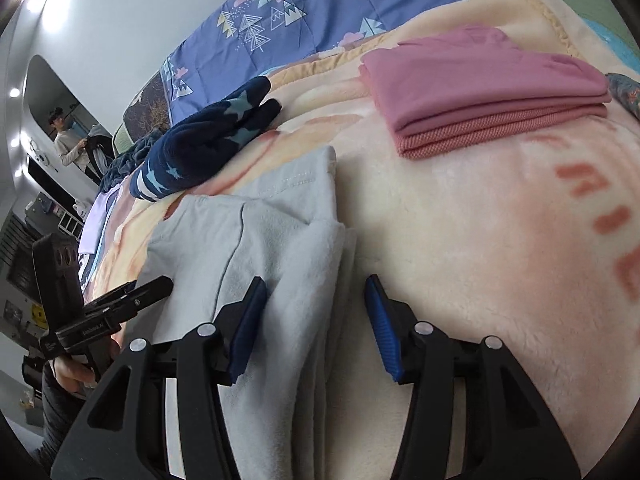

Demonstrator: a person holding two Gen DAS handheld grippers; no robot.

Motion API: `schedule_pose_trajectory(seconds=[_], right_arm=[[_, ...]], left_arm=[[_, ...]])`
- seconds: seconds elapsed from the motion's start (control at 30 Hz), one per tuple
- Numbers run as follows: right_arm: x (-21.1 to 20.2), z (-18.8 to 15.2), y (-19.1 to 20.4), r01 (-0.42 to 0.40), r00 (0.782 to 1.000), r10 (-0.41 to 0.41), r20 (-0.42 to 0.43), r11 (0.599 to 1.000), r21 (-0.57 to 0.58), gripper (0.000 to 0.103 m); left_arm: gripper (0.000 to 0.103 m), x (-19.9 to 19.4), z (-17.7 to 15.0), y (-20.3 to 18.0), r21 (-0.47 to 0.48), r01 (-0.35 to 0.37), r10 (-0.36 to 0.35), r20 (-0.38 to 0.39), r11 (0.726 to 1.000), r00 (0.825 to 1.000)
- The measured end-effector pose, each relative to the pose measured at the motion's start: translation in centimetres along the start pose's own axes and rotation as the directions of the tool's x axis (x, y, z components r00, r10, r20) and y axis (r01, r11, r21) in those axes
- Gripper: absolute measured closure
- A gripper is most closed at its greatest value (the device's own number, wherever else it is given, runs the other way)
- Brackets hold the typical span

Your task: Fold small clothes

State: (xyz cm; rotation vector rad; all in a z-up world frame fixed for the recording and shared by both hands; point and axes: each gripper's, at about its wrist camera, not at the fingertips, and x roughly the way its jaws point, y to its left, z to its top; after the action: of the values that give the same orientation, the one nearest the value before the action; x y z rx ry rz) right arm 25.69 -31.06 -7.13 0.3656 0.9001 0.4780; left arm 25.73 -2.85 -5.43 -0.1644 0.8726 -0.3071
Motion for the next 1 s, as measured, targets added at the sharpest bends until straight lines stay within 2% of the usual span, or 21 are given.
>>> schedule_pose_trajectory(seconds=[0.1, 0.4, 0.5, 0.57, 0.63, 0.7, 0.83, 0.9, 0.93, 0.97, 1.0], right_arm=[[-0.1, 0.0, -0.1, -0.01, 1.0, 0.01, 0.002, 1.0, -0.003, 0.05], [-0.3, -0.1, 0.3, 0.004, 1.0, -0.004, 0.02, 1.0, -0.027, 0.05], [-1.6, -0.7, 1.0, 0.016, 1.0, -0.014, 0.025, 0.998, -0.061, 0.05], [-2.6, -1.6, 1.3, -0.03, 1.0, 0.031, 0.001, 0.996, -0.089, 0.05], [-3.1, -2.7, 1.6, -0.086, 0.996, 0.081, -0.047, 0.989, -0.118, 0.05], [-3.1, -3.4, 1.8, -0.091, 0.994, 0.081, -0.073, 0.985, -0.144, 0.05], [-1.1, -2.5, 1.2, -0.138, 0.986, 0.129, -0.104, 0.987, -0.084, 0.05], [0.2, -1.6, 1.1, -0.164, 0.982, 0.155, -0.108, 0.983, -0.08, 0.055], [0.8, -1.0, 1.1, -0.169, 0.981, 0.16, -0.106, 0.982, -0.082, 0.063], [1.1, -0.7, 1.2, -0.171, 0.981, 0.163, -0.103, 0.982, -0.074, 0.079], [1.1, -0.4, 1.4, -0.177, 0.981, 0.171, -0.094, 0.983, -0.058, 0.085]], left_arm=[[0.029, 0.0, 0.0, 0.4, -0.016, 0.024, -0.024, 0.005, 1.0, 1.0], [0.029, -0.1, -0.1, 0.5, -0.015, 0.029, -0.028, 0.025, 0.999, 0.999], [0.034, -1.1, -0.5, 0.3, -0.002, 0.033, -0.033, 0.033, 0.999, 0.999], [0.041, -1.9, -0.9, -0.2, 0.019, 0.069, -0.07, 0.023, 0.997, 0.997], [0.041, -2.4, -1.5, -0.7, 0.047, 0.118, -0.118, -0.002, 0.992, 0.993], [0.041, -2.1, -2.0, -1.1, 0.086, 0.101, -0.099, -0.028, 0.991, 0.995], [0.034, -0.3, -1.2, -0.4, 0.033, 0.135, -0.133, -0.058, 0.99, 0.989], [0.035, 0.5, -0.4, -0.5, 0.034, 0.135, -0.133, -0.054, 0.99, 0.99], [0.044, 0.6, -0.3, -0.7, 0.036, 0.127, -0.125, -0.046, 0.991, 0.991], [0.063, 0.6, -0.1, -0.9, 0.036, 0.111, -0.11, -0.032, 0.993, 0.993], [0.073, 0.3, 0.0, -1.3, 0.034, 0.108, -0.107, -0.018, 0.994, 0.994]])
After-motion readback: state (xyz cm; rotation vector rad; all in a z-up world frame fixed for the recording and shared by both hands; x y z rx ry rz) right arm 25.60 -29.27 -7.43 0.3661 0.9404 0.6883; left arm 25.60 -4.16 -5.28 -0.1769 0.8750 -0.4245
